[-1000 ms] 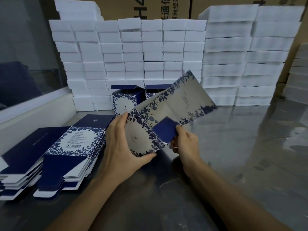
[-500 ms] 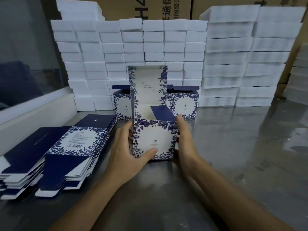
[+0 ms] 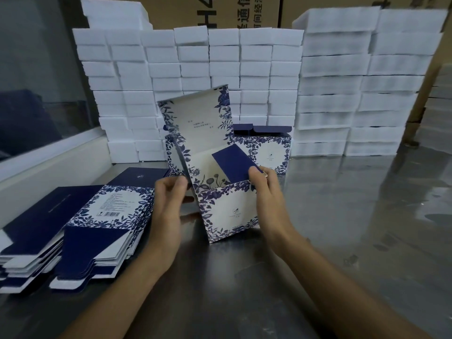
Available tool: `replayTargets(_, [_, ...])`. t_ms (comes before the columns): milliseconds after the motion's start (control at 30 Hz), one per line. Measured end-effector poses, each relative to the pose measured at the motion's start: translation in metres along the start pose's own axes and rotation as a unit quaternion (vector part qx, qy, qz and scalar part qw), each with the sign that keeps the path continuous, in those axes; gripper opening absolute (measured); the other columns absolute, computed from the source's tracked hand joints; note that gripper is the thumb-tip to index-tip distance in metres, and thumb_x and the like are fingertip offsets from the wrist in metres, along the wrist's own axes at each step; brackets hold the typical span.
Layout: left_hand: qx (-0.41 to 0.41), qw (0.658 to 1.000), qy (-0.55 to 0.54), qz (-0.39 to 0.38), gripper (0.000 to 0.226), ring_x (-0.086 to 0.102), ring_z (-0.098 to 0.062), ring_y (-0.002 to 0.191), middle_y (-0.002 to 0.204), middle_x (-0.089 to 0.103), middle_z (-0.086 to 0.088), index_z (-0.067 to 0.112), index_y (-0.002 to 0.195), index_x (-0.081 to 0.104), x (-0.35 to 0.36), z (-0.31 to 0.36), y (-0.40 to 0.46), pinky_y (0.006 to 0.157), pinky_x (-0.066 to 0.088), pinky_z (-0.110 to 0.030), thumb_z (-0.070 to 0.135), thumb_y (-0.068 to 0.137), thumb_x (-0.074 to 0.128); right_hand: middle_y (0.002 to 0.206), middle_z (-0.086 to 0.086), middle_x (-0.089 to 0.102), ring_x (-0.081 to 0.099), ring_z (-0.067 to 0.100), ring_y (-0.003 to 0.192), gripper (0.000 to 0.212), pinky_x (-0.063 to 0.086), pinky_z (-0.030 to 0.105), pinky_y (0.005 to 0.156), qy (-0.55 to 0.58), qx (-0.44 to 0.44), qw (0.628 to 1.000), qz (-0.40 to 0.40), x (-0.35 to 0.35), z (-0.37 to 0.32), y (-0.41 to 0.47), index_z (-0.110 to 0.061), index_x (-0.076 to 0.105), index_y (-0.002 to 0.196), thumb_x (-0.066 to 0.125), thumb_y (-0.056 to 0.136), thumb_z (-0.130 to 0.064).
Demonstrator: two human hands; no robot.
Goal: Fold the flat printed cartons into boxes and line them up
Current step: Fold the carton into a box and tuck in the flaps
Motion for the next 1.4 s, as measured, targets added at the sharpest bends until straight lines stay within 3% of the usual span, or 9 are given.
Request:
replayTargets(167, [-0.161, 0.979, -0.122, -0.041, 0.090, 0.066, -0.022, 0.111, 0.125, 0.067, -0.001, 0.029, 0.137, 0.047, 0.005, -0.021, 0.001, 0.094, 0.050, -0.057, 0.067, 0.060, 0.074, 0.111, -0.009, 0.068, 0.064, 0.005, 0.098, 0.056, 0.048, 0.014, 0.076, -0.030, -0.049, 0.998, -0.009, 0.009, -0.011, -0.005, -0.034, 0.056, 0.114, 0.049, 0.078, -0.077])
replayTargets(333, [-0.146, 0.984, -0.104, 0.000, 0.068, 0.070, -0.023, 0.102, 0.116, 0.070, -0.004, 0.023, 0.123, 0.049, 0.002, -0.018, 0.001, 0.080, 0.057, -0.049, 0.027, 0.065, 0.085, 0.114, -0.008, 0.066, 0.065, 0.009, 0.104, 0.049, 0.053, 0.028, 0.085, -0.040, -0.075, 0.996, -0.007, 0.011, -0.018, -0.009, -0.039, 0.056, 0.111, 0.052, 0.079, -0.075])
replayTargets(467, [-0.086, 0.996, 0.028, 0.004, 0.023, 0.068, -0.017, 0.059, 0.070, 0.071, -0.006, 0.009, 0.086, 0.065, -0.001, 0.001, 0.001, 0.058, 0.059, -0.034, 0.031, 0.083, 0.070, 0.109, -0.008, 0.066, 0.065, 0.010, 0.100, 0.047, 0.054, 0.030, 0.083, -0.040, -0.079, 0.996, 0.033, 0.006, -0.020, -0.009, -0.041, 0.056, 0.104, 0.054, 0.076, -0.079])
replayTargets(567, [-0.058, 0.994, 0.093, -0.025, 0.044, 0.046, -0.015, 0.038, 0.041, 0.049, -0.005, -0.009, 0.069, 0.056, 0.006, 0.009, -0.001, 0.045, 0.050, -0.027, 0.027, 0.095, 0.059, 0.111, -0.006, 0.066, 0.065, 0.013, 0.104, 0.050, 0.055, 0.044, 0.091, -0.047, -0.078, 0.994, 0.052, 0.002, -0.018, -0.007, -0.040, 0.055, 0.106, 0.053, 0.076, -0.079])
replayTargets(733, [-0.025, 0.987, 0.156, -0.001, 0.040, 0.035, -0.018, 0.040, 0.051, 0.038, -0.014, -0.023, 0.071, 0.047, 0.001, 0.011, 0.004, 0.043, 0.048, -0.025, 0.009, 0.095, 0.052, 0.116, -0.013, 0.059, 0.060, 0.012, 0.110, 0.047, 0.052, 0.045, 0.095, -0.094, -0.100, 0.989, 0.061, -0.001, -0.023, -0.007, -0.048, 0.050, 0.108, 0.052, 0.076, -0.082])
replayTargets(833, [-0.028, 0.986, 0.166, 0.018, 0.045, 0.037, -0.017, 0.039, 0.047, 0.038, -0.011, -0.012, 0.057, 0.049, -0.005, 0.008, 0.004, 0.044, 0.049, -0.029, 0.013, 0.094, 0.056, 0.114, -0.013, 0.061, 0.060, 0.013, 0.108, 0.042, 0.053, 0.046, 0.091, -0.117, -0.124, 0.984, 0.059, 0.000, -0.028, -0.010, -0.046, 0.052, 0.108, 0.051, 0.080, -0.077])
replayTargets(933, [-0.065, 0.988, 0.128, 0.053, 0.065, 0.039, -0.015, 0.036, 0.036, 0.032, -0.001, 0.020, 0.034, 0.039, -0.015, 0.002, 0.005, 0.044, 0.051, -0.030, 0.030, 0.095, 0.059, 0.109, -0.009, 0.063, 0.062, 0.019, 0.102, 0.039, 0.053, 0.047, 0.085, -0.122, -0.140, 0.981, 0.050, 0.000, -0.031, -0.012, -0.039, 0.055, 0.108, 0.050, 0.085, -0.071])
replayTargets(1233, [-0.043, 0.990, 0.114, 0.077, 0.060, 0.028, -0.012, 0.038, 0.040, 0.026, 0.005, 0.025, 0.036, 0.033, -0.026, 0.002, 0.013, 0.039, 0.036, -0.024, 0.011, 0.092, 0.051, 0.108, -0.006, 0.065, 0.063, 0.018, 0.100, 0.043, 0.052, 0.038, 0.081, -0.118, -0.174, 0.977, 0.020, 0.005, -0.036, -0.014, -0.032, 0.058, 0.110, 0.051, 0.086, -0.066])
replayTargets(1400, [-0.062, 0.990, 0.082, 0.092, 0.060, 0.033, -0.015, 0.038, 0.042, 0.028, 0.000, 0.025, 0.038, 0.034, -0.030, 0.001, 0.013, 0.039, 0.042, -0.025, 0.022, 0.095, 0.056, 0.098, -0.016, 0.065, 0.064, 0.007, 0.088, 0.028, 0.045, 0.020, 0.071, -0.110, -0.181, 0.977, 0.017, 0.003, -0.037, -0.015, -0.041, 0.056, 0.101, 0.049, 0.087, -0.064])
Point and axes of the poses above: each hand's wrist, its own y-axis towards the middle knuckle, its own x-axis out of the palm, z = x × y, the point moved 8 cm from there along y, towards the middle knuckle
